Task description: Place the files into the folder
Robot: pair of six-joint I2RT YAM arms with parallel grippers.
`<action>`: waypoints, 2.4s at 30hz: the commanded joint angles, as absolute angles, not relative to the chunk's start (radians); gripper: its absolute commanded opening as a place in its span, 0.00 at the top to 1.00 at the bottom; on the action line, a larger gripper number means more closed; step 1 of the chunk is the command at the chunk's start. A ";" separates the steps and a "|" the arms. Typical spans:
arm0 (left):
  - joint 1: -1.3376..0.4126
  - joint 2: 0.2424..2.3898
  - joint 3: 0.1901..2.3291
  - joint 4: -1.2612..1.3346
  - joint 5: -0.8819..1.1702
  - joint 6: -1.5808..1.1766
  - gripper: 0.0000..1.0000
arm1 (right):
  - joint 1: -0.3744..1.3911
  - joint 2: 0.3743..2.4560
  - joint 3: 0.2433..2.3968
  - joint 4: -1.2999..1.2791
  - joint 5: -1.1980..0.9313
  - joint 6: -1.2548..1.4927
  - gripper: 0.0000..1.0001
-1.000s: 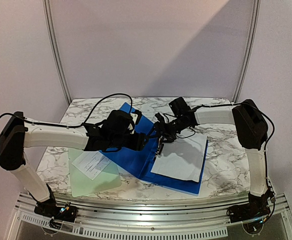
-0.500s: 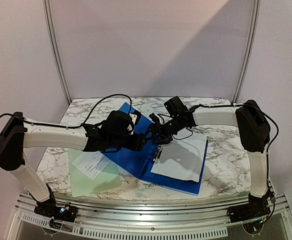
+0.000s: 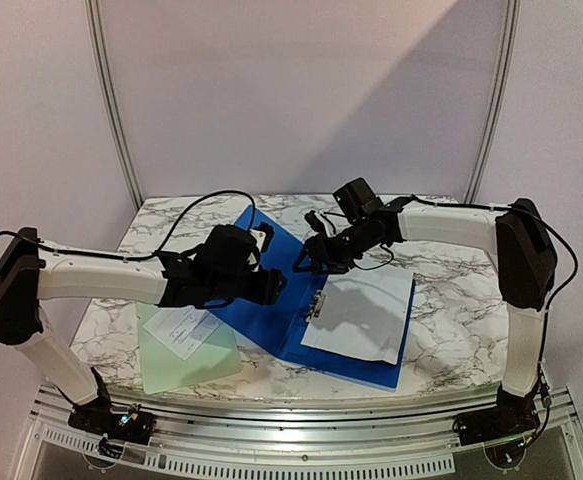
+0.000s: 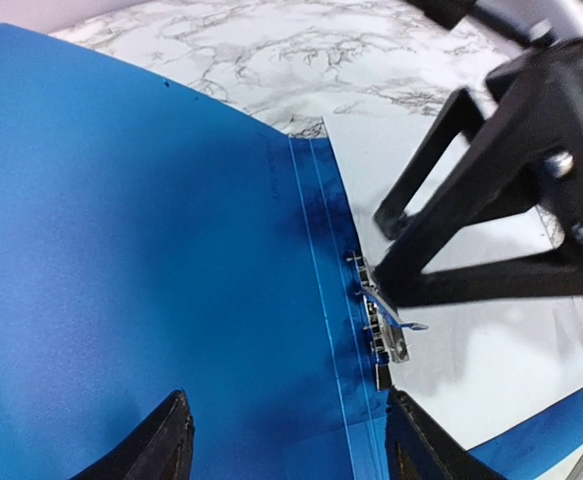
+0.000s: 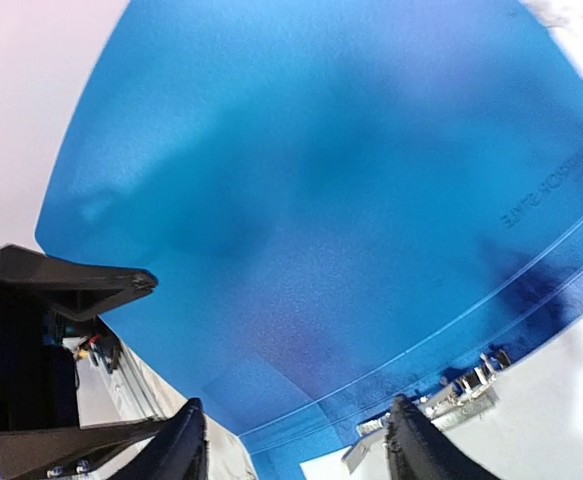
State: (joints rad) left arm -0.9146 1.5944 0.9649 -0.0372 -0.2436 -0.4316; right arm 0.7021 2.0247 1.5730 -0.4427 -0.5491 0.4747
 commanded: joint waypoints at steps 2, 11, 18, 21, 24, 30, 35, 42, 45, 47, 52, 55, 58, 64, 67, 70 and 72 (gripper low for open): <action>-0.892 1.605 0.934 -0.018 -0.239 -0.417 0.35 | 0.736 1.962 1.569 -0.528 -0.439 0.408 0.46; -0.890 1.610 0.895 0.037 -0.220 -0.425 0.37 | 0.762 1.990 1.566 -0.574 -0.411 0.387 0.65; -0.890 1.621 0.888 0.047 -0.209 -0.430 0.37 | 0.773 1.999 1.566 -0.601 -0.401 0.374 0.72; -0.890 1.622 0.891 0.049 -0.207 -0.428 0.37 | 0.775 1.999 1.564 -0.616 -0.366 0.362 0.68; -0.890 1.623 0.892 0.048 -0.206 -0.428 0.37 | 0.777 2.002 1.565 -0.628 -0.361 0.352 0.68; -0.890 1.625 0.894 0.048 -0.203 -0.429 0.37 | 0.794 2.021 1.565 -0.646 -0.327 0.329 0.68; -0.890 1.628 0.899 0.046 -0.197 -0.428 0.38 | 0.799 2.030 1.570 -0.651 -0.310 0.317 0.71; -0.890 1.635 0.903 0.045 -0.194 -0.428 0.38 | 0.800 2.034 1.574 -0.658 -0.285 0.305 0.80; -0.890 1.639 0.906 0.045 -0.191 -0.427 0.38 | 0.803 2.038 1.583 -0.669 -0.272 0.296 0.86; -0.890 1.639 0.907 0.044 -0.192 -0.426 0.38 | 0.806 2.041 1.595 -0.681 -0.268 0.291 0.89; -0.890 1.641 0.908 0.044 -0.192 -0.425 0.38 | 0.809 2.049 1.601 -0.692 -0.265 0.278 0.93; -0.890 1.646 0.907 0.044 -0.191 -0.425 0.38 | 0.809 2.051 1.607 -0.697 -0.257 0.272 0.96; -0.890 1.649 0.907 0.044 -0.191 -0.424 0.38 | 0.810 2.058 1.620 -0.710 -0.248 0.262 0.99; -0.890 1.659 0.907 0.044 -0.190 -0.422 0.39 | 0.816 2.079 1.672 -0.764 -0.237 0.216 1.00; -0.890 1.665 0.905 0.042 -0.192 -0.422 0.39 | 0.820 2.092 1.707 -0.804 -0.235 0.182 1.00; -0.890 1.659 0.906 0.027 -0.203 -0.423 0.39 | 0.832 2.110 1.746 -0.844 -0.232 0.141 1.00; -0.892 1.635 0.896 0.013 -0.210 -0.419 0.39 | 0.842 2.134 1.784 -0.879 -0.230 0.117 1.00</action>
State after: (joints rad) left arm -0.9047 1.6482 0.9005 0.0307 -0.1951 -0.4297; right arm 0.8165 2.0850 1.7195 -0.7944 -0.2398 0.1879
